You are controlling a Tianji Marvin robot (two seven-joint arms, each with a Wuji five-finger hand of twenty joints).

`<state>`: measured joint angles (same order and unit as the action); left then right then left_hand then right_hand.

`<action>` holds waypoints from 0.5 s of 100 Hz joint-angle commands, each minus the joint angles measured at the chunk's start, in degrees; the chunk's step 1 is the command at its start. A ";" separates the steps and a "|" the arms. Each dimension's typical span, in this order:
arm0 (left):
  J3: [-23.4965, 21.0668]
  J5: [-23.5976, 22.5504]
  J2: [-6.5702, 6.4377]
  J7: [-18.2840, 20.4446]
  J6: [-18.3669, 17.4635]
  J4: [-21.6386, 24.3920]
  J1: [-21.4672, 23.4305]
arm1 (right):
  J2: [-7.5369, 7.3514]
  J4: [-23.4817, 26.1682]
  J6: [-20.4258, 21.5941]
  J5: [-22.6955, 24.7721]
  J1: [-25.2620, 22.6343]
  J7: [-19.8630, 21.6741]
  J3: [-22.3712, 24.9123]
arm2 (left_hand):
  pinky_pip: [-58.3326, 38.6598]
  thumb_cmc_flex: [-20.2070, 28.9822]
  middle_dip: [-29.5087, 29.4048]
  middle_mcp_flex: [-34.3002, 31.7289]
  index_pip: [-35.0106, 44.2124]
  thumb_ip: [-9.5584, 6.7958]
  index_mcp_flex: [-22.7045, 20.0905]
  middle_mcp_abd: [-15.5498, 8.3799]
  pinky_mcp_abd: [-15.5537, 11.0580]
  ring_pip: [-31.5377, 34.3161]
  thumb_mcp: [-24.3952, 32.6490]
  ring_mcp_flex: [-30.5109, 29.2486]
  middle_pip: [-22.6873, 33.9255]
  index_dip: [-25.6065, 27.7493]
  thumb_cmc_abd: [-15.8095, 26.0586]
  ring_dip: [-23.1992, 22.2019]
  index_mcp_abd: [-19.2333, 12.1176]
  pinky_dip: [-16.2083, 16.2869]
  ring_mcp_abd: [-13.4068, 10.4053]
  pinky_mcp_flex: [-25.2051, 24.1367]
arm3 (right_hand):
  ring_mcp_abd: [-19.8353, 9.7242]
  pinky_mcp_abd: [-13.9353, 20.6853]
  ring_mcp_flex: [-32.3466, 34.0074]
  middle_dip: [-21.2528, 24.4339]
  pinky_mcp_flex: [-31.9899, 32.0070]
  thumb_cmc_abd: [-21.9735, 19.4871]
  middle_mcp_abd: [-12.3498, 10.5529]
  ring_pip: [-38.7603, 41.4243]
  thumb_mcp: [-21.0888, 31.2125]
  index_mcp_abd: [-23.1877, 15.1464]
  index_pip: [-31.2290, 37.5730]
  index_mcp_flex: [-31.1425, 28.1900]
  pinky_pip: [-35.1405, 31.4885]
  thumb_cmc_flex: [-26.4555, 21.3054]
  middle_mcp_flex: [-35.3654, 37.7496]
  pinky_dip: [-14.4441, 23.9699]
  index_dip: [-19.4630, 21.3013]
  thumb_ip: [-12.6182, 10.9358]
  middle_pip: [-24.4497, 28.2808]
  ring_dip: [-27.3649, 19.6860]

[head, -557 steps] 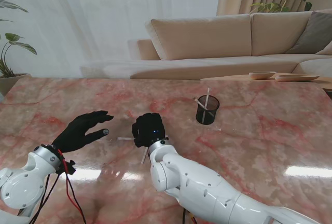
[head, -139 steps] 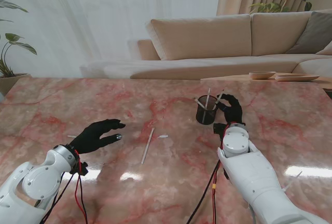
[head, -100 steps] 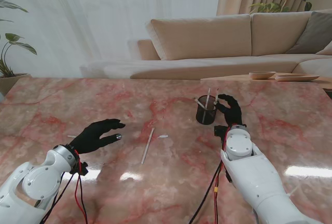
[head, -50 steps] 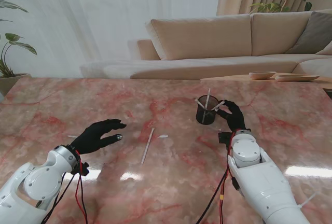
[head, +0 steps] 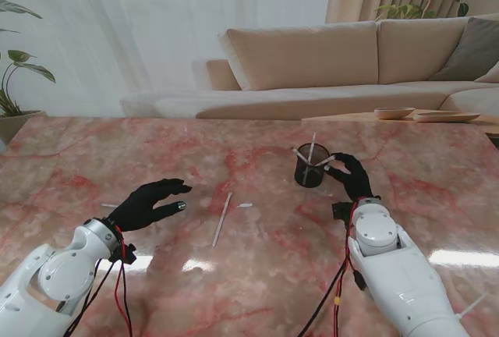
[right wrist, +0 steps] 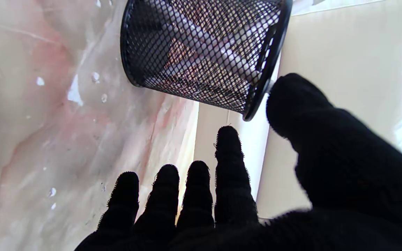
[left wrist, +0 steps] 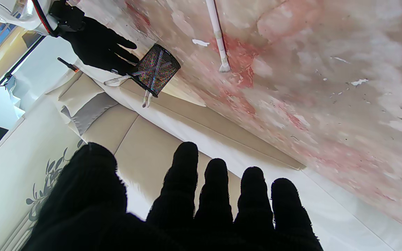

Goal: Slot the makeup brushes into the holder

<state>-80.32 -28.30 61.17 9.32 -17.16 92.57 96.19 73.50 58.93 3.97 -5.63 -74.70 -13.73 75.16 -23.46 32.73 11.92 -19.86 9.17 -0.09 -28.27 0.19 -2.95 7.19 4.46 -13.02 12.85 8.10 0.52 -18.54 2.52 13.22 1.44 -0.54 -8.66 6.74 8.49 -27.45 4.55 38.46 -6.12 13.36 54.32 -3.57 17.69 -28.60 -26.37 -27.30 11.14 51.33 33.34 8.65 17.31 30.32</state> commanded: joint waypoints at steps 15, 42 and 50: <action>0.28 -0.04 0.15 -0.13 -0.20 -0.36 -0.13 | -1.24 6.54 -2.06 5.92 -3.99 -1.44 1.14 | 1.75 0.77 -0.63 2.04 0.42 0.42 -0.29 -1.05 -1.27 -1.28 -1.45 1.74 -1.35 0.50 0.26 0.51 -1.98 -0.72 -2.76 -0.07 | -0.20 1.32 -1.62 0.82 0.63 -2.82 -0.28 1.46 -9.80 0.83 -3.80 3.48 0.95 1.97 -0.97 2.03 -2.57 -2.67 -1.13 1.16; 0.39 0.04 0.21 -0.55 -1.07 -0.81 -0.51 | -3.51 19.08 -10.83 19.70 -10.75 -3.02 3.45 | 1.26 0.79 -0.63 1.95 0.41 0.42 -0.31 -1.00 -1.13 -1.29 -1.45 1.68 -1.34 0.48 0.24 0.50 -1.93 -0.41 -2.65 0.05 | 1.75 -0.51 1.79 0.82 -2.49 -3.75 0.02 7.11 -18.98 2.99 -6.42 6.39 -1.19 6.45 1.90 1.32 -4.29 -5.06 -0.69 1.94; 0.40 0.03 0.22 -0.67 -1.31 -0.90 -0.57 | -4.04 22.44 -12.58 23.42 -12.63 -3.18 3.83 | 1.12 0.80 -0.63 1.97 0.40 0.42 -0.32 -0.99 -1.17 -1.27 -1.45 1.65 -1.34 0.48 0.21 0.49 -1.91 -0.35 -2.59 0.00 | 2.36 -1.21 4.03 0.72 -4.26 -3.36 0.02 7.99 -19.03 3.32 -6.32 5.75 -2.15 7.68 4.32 1.34 -4.42 -5.33 -0.09 1.86</action>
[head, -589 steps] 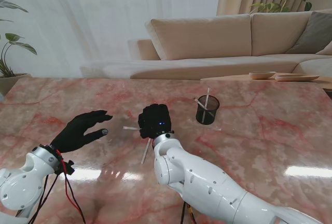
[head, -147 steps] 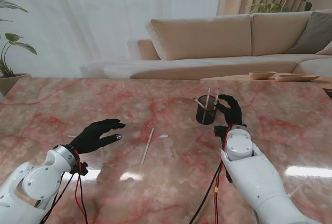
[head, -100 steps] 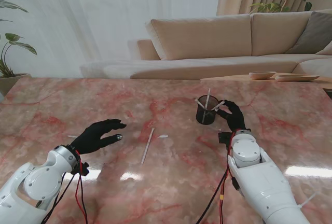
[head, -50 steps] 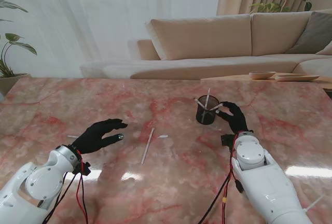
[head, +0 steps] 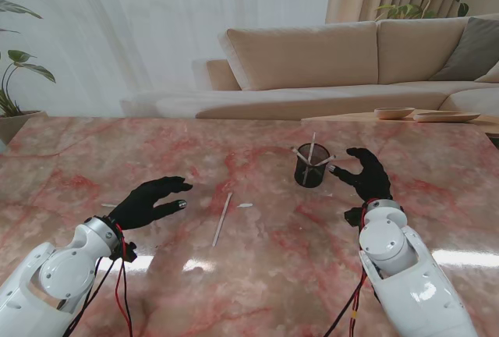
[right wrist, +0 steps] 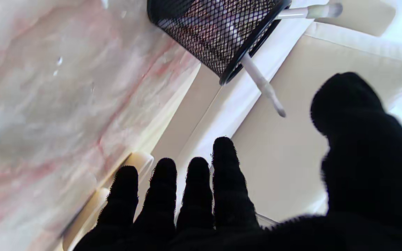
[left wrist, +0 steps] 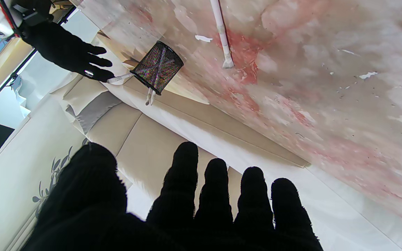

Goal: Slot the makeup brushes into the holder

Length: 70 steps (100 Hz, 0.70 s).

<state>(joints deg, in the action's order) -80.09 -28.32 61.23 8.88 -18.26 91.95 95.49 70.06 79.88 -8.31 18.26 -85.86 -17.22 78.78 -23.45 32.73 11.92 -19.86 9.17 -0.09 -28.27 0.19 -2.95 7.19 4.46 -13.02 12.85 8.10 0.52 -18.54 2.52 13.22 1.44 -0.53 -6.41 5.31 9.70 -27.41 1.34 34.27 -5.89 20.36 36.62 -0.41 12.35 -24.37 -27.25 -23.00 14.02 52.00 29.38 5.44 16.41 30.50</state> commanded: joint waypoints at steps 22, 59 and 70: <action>0.26 0.02 0.24 -0.76 -0.98 -0.58 0.01 | -1.56 7.91 -1.63 8.18 -5.36 -1.31 -0.05 | 0.97 0.63 -0.60 1.88 0.42 0.44 -0.41 -1.08 -1.22 -1.22 -1.52 1.67 -1.28 0.49 0.27 0.47 -1.98 -0.34 -2.60 -0.07 | 2.31 -4.14 16.14 2.33 -10.56 2.14 0.48 0.95 1.93 -1.03 2.43 -5.98 -8.03 6.58 15.43 -0.96 -1.53 -3.12 0.87 -0.89; 0.50 -0.06 0.36 -1.52 -1.67 -0.89 0.04 | -2.85 16.14 -4.40 18.69 -9.60 -1.69 -3.34 | 0.85 0.68 -0.58 1.88 0.40 0.39 -0.38 -0.94 -1.12 -1.17 -1.50 1.64 -1.26 0.48 0.29 0.45 -1.88 -0.42 -2.61 -0.10 | 2.54 -5.02 26.01 2.25 -17.77 3.00 1.02 3.85 6.28 -1.82 6.52 -11.18 -20.59 10.56 22.93 -3.45 -1.07 -4.02 2.02 0.68; 0.29 -0.17 0.39 -1.71 -1.82 -0.83 0.11 | -3.16 16.72 -4.79 21.07 -9.50 -1.61 -6.10 | 0.84 0.69 -0.60 1.89 0.40 0.39 -0.38 -0.94 -1.12 -1.19 -1.50 1.65 -1.29 0.48 0.26 0.46 -1.86 -0.45 -2.68 -0.10 | 2.34 -4.99 28.24 0.80 -19.20 3.11 1.24 8.35 6.71 -2.14 9.36 -13.27 -27.07 10.77 25.69 -3.81 1.47 -4.03 3.70 3.08</action>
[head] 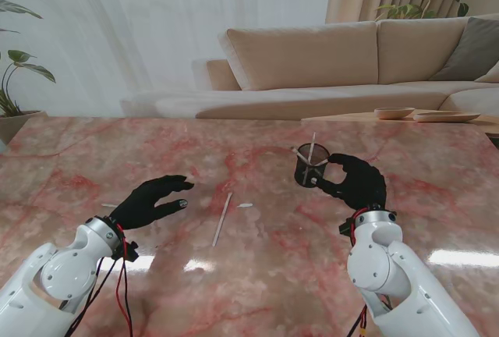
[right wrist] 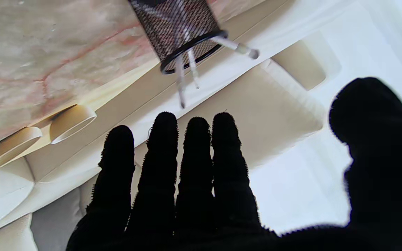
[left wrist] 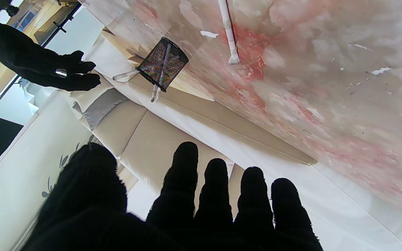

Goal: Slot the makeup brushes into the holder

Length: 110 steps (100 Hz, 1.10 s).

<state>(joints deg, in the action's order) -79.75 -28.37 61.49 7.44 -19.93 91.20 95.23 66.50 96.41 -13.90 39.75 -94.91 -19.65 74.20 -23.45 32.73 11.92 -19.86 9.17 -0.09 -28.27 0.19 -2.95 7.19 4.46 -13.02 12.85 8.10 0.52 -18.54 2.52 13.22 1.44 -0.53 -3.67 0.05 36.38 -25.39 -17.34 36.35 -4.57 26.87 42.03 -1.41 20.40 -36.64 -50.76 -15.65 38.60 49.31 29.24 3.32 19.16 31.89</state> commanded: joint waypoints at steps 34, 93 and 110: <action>-1.78 -0.54 0.09 -0.40 -1.06 0.66 1.46 | 0.14 -1.75 -2.23 4.10 3.14 0.42 -13.04 | 0.96 0.74 -0.65 1.95 0.40 0.41 -0.39 -1.07 -1.15 -1.26 -1.52 1.65 -1.38 0.48 0.24 0.52 -1.90 -0.58 -2.75 -0.12 | -0.62 0.44 4.40 -4.21 -1.87 0.71 -0.14 9.08 2.36 -2.27 3.95 -5.05 -12.87 6.51 5.05 -2.35 5.83 -1.80 4.04 5.07; -5.06 -0.93 -0.02 0.04 -2.16 2.70 3.67 | 1.77 -13.22 -14.78 7.01 18.42 4.56 -37.12 | 0.93 0.83 -0.63 1.72 0.41 0.42 -0.57 -0.92 -1.15 -1.20 -1.49 1.48 -1.33 0.48 0.14 0.49 -1.85 -0.63 -2.63 -0.06 | -1.05 0.66 6.77 -10.62 -3.49 1.00 -0.66 17.95 4.58 -4.50 8.00 -11.37 -19.57 9.20 10.16 -2.85 9.72 -1.74 9.46 9.51; -5.21 -0.95 -0.05 0.13 -2.41 2.79 3.65 | 3.00 -16.95 -15.75 5.77 22.82 5.36 -41.72 | 0.90 0.80 -0.63 1.80 0.40 0.43 -0.52 -0.90 -1.05 -1.18 -1.52 1.53 -1.34 0.48 0.15 0.48 -1.86 -0.64 -2.58 -0.11 | -1.71 1.23 4.09 -12.84 -1.83 0.90 -1.11 18.61 4.33 -4.48 7.08 -10.04 -18.71 9.31 7.39 -3.03 9.93 -1.44 10.66 10.73</action>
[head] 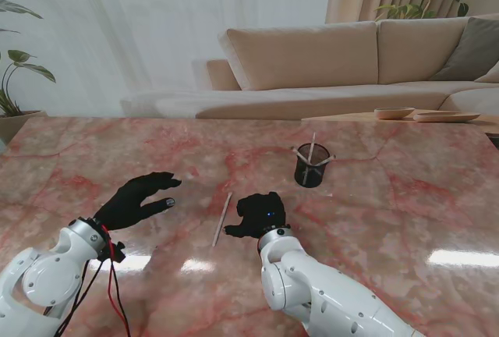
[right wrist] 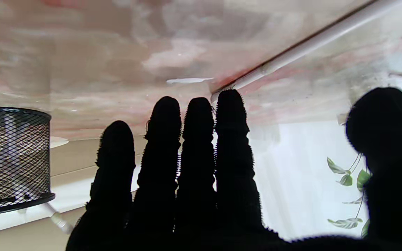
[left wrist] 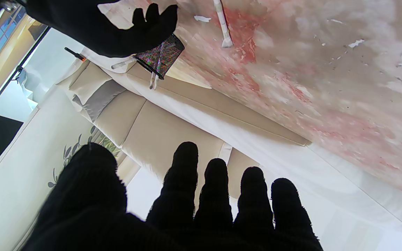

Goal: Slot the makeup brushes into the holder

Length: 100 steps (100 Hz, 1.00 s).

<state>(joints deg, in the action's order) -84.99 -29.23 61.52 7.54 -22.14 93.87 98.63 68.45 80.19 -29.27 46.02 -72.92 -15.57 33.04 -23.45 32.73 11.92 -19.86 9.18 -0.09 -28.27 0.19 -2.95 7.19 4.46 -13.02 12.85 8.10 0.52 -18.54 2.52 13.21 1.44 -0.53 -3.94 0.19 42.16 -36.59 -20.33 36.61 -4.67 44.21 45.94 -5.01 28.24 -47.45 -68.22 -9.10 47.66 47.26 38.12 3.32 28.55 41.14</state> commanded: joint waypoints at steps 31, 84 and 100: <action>-0.48 -0.10 -0.12 0.28 -0.20 0.74 0.69 | 4.29 -7.47 -2.00 -3.47 7.37 1.73 -7.06 | 0.93 0.82 -0.62 1.79 0.40 0.42 -0.48 -1.00 -1.17 -1.21 -1.55 1.55 -1.33 0.48 0.14 0.50 -1.90 -0.68 -2.62 -0.11 | -1.87 1.85 -5.37 -4.33 3.26 0.26 -1.29 1.52 -0.09 -0.23 -2.90 2.36 0.51 3.24 -5.41 -0.28 0.12 -1.00 2.60 3.01; -1.63 -0.28 -0.06 0.26 0.44 2.02 1.88 | 7.77 -15.87 -2.64 -5.53 12.96 3.45 -13.75 | 1.13 0.86 -0.69 1.80 0.46 0.42 -0.54 -1.06 -1.06 -1.33 -1.53 1.51 -1.44 0.51 0.10 0.56 -1.99 -0.75 -2.69 -0.14 | -2.02 2.23 -9.74 -5.30 6.41 0.41 -0.88 0.45 -0.18 1.31 -4.80 5.85 3.53 2.62 -10.27 0.46 -0.80 -0.80 2.08 3.45; -2.05 -0.39 -0.06 0.28 0.56 2.30 2.28 | 7.80 -16.86 -1.31 -5.04 14.07 4.92 -15.75 | 1.14 0.85 -0.68 1.73 0.51 0.43 -0.64 -1.00 -0.98 -1.30 -1.53 1.44 -1.42 0.53 0.06 0.54 -2.00 -0.74 -2.63 -0.12 | -2.72 2.76 -14.79 -5.94 9.66 0.56 -1.58 0.34 -3.33 1.21 -6.46 8.92 8.03 -4.16 -14.72 2.37 -1.28 -1.36 2.46 3.92</action>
<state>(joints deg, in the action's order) -86.95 -29.48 61.49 7.83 -21.89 96.01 100.39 76.20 64.52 -31.17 40.88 -58.30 -12.87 17.98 -23.44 32.73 11.92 -19.86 9.18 -0.09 -28.27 0.19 -2.95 7.19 4.46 -13.02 12.85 8.11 0.53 -18.54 2.51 13.21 1.44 -0.53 -5.24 2.14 30.35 -41.49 -12.36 36.55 -5.28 44.20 44.59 -1.52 27.20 -39.23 -61.83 -10.53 35.25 47.75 40.75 3.32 30.76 43.93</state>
